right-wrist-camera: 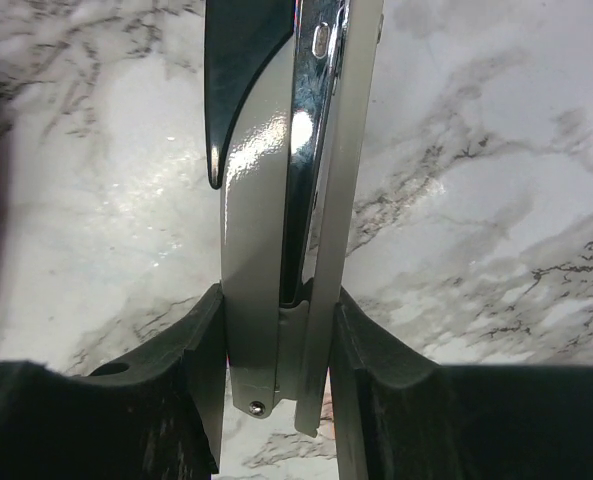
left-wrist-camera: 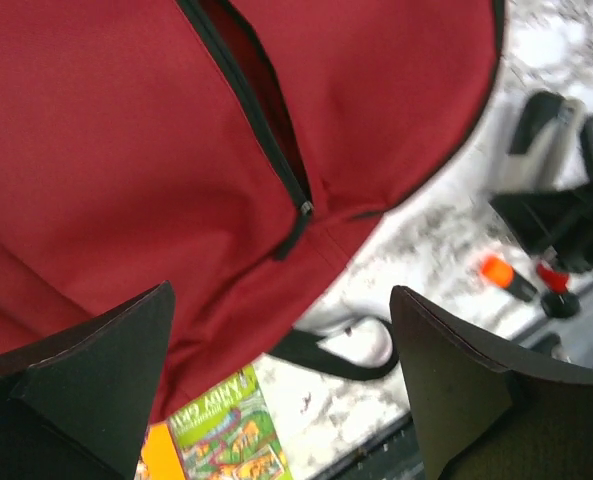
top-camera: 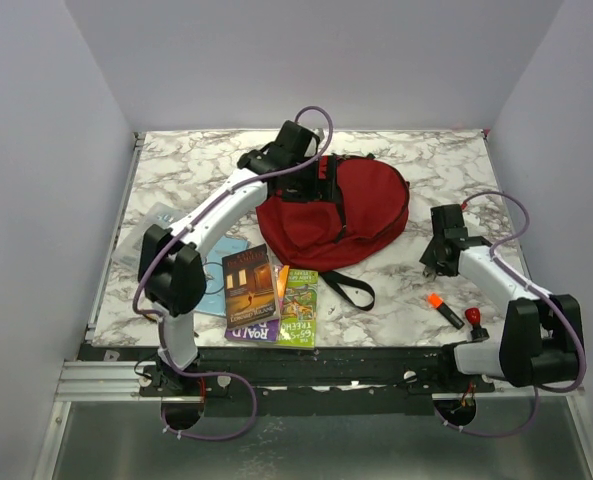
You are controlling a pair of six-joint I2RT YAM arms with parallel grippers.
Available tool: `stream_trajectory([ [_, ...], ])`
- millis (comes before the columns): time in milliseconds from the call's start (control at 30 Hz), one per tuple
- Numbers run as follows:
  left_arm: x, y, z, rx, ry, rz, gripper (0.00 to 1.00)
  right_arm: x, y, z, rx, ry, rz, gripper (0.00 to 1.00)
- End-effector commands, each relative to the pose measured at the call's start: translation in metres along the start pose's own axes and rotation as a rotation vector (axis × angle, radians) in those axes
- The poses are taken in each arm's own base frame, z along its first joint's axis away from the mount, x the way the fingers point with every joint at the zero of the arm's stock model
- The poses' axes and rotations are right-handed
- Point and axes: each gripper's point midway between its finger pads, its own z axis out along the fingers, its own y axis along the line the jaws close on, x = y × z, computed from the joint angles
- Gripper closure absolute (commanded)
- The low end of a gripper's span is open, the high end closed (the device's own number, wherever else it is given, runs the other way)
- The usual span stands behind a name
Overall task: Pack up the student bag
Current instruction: Pick up the stationery from the center of the board, then place the stationery in the student bag.
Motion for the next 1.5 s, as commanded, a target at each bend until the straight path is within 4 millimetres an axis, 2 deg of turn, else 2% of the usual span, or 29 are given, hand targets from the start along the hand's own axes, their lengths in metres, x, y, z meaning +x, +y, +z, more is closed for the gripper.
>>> stream_trajectory([
  [0, -0.018, 0.034, 0.032, -0.227, -0.032, -0.03, 0.11, -0.019, 0.022, -0.011, -0.133, -0.084, -0.021, 0.99],
  [133, -0.042, 0.05, 0.051, -0.358, -0.075, -0.032, 0.16, -0.023, 0.045, -0.025, -0.281, -0.108, -0.033, 0.99],
  [233, -0.058, 0.061, 0.063, -0.451, -0.1, -0.023, 0.21, -0.027, 0.052, -0.038, -0.346, -0.137, -0.031, 1.0],
  [367, -0.07, 0.06, 0.074, -0.516, -0.154, 0.027, 0.25, -0.028, 0.065, -0.052, -0.448, -0.152, -0.032, 0.99],
  [467, -0.067, 0.057, 0.085, -0.555, -0.178, 0.06, 0.17, -0.024, 0.076, -0.059, -0.52, -0.139, -0.036, 0.99],
  [533, -0.063, 0.058, 0.093, -0.59, -0.18, 0.092, 0.16, -0.023, 0.082, -0.063, -0.556, -0.133, -0.04, 0.99],
  [833, -0.027, 0.062, 0.13, -0.574, -0.087, 0.07, 0.26, -0.026, 0.09, -0.074, -0.608, -0.154, -0.048, 0.99],
  [900, -0.023, 0.061, 0.135, -0.556, -0.071, 0.06, 0.34, -0.028, 0.092, -0.077, -0.611, -0.158, -0.061, 0.99],
  [1000, -0.024, 0.055, 0.135, -0.521, -0.062, 0.082, 0.56, -0.026, 0.101, -0.085, -0.646, -0.163, -0.124, 0.99],
  [1167, -0.03, 0.034, 0.117, -0.4, -0.035, 0.131, 0.88, -0.013, 0.139, -0.104, -0.766, -0.146, -0.32, 0.99],
  [1333, -0.019, 0.026, 0.094, -0.286, 0.036, 0.149, 1.0, -0.022, 0.17, -0.126, -0.862, -0.178, -0.444, 0.99],
  [1467, -0.007, 0.026, 0.084, -0.226, 0.086, 0.123, 1.0, -0.029, 0.186, -0.128, -0.88, -0.133, -0.498, 0.99],
])
